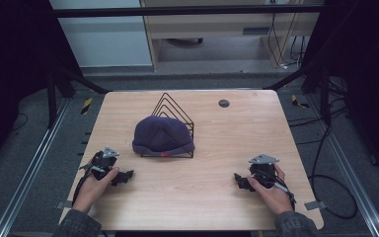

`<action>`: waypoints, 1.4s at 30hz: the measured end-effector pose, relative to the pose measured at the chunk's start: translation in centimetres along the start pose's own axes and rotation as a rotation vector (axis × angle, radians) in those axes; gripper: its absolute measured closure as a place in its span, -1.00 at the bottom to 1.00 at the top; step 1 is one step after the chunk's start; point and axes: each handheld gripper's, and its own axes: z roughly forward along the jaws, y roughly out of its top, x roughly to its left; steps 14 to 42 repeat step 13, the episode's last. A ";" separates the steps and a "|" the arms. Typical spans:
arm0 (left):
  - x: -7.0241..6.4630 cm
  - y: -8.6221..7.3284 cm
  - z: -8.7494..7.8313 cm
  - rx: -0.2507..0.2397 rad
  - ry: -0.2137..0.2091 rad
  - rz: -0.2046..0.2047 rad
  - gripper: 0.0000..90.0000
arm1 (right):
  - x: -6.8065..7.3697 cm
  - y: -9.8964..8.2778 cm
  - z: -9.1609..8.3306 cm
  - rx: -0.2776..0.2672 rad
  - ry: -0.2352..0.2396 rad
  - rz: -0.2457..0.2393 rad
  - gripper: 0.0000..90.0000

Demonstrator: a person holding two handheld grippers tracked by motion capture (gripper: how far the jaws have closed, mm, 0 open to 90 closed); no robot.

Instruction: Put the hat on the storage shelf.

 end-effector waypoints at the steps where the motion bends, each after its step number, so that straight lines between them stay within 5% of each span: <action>1: 0.0 0.0 0.0 0.001 -0.001 0.000 -1.00 | 0.0 -0.1 0.0 -0.008 -0.002 0.002 -0.86; 42: 0.0 0.1 0.0 0.007 -0.003 0.002 -1.00 | 0.1 -0.2 0.0 -0.016 -0.005 0.001 -0.86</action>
